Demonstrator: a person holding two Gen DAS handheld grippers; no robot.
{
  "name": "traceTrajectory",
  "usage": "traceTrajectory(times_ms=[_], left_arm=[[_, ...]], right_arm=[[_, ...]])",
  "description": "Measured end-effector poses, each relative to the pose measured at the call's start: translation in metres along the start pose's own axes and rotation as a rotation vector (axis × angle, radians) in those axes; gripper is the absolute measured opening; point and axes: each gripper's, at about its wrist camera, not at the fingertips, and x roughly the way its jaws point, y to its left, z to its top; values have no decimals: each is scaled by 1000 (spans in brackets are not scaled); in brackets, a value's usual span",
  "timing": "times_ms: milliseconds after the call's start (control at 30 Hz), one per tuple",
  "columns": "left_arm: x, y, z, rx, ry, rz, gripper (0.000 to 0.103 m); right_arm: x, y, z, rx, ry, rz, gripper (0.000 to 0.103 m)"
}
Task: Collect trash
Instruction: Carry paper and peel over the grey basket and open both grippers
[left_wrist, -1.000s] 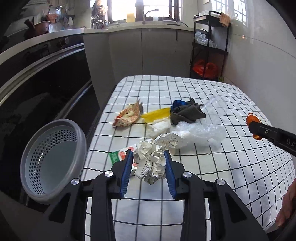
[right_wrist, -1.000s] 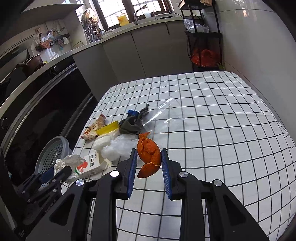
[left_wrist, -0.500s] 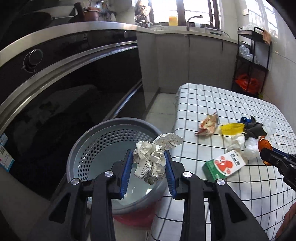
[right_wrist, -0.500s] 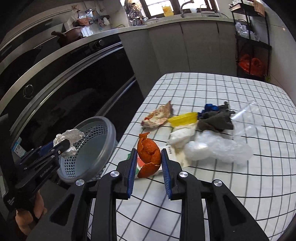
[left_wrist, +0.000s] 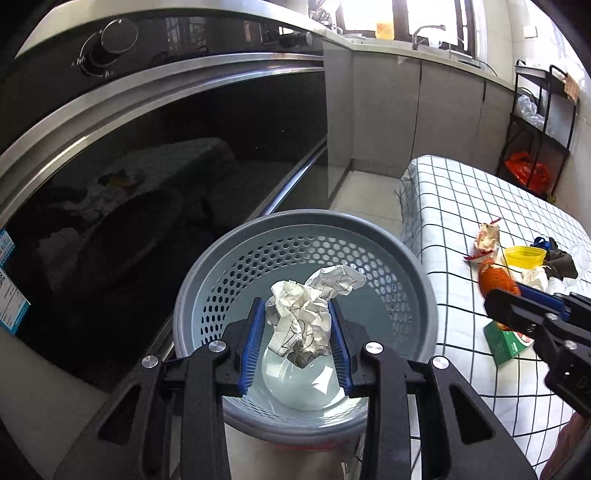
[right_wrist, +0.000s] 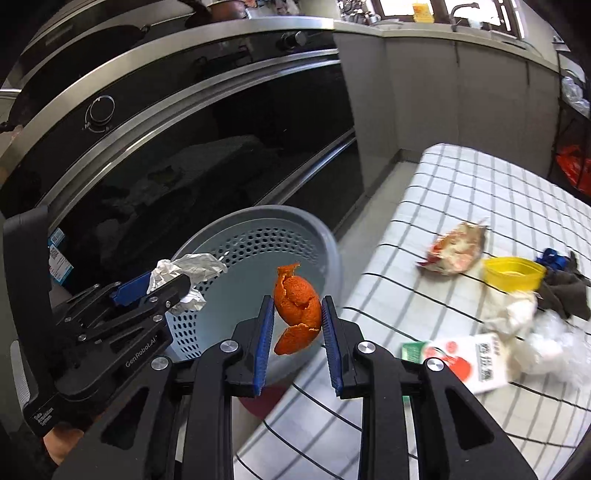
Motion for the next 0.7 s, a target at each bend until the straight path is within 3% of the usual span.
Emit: traceTrajectory(times_ms=[300,633,667,700], left_arm=[[25,33,0,-55,54,24,34],[33,40,-1,-75,80,22,42],[32,40,-2,-74,78,25,45],[30,40,-2,-72,75,29,47]], right_arm=[[50,17,10,-48,71,43,26],[64,22,14,-71,86,53,26],[64,22,14,-68,87,56,30],[64,23,14,-66,85,56,41]])
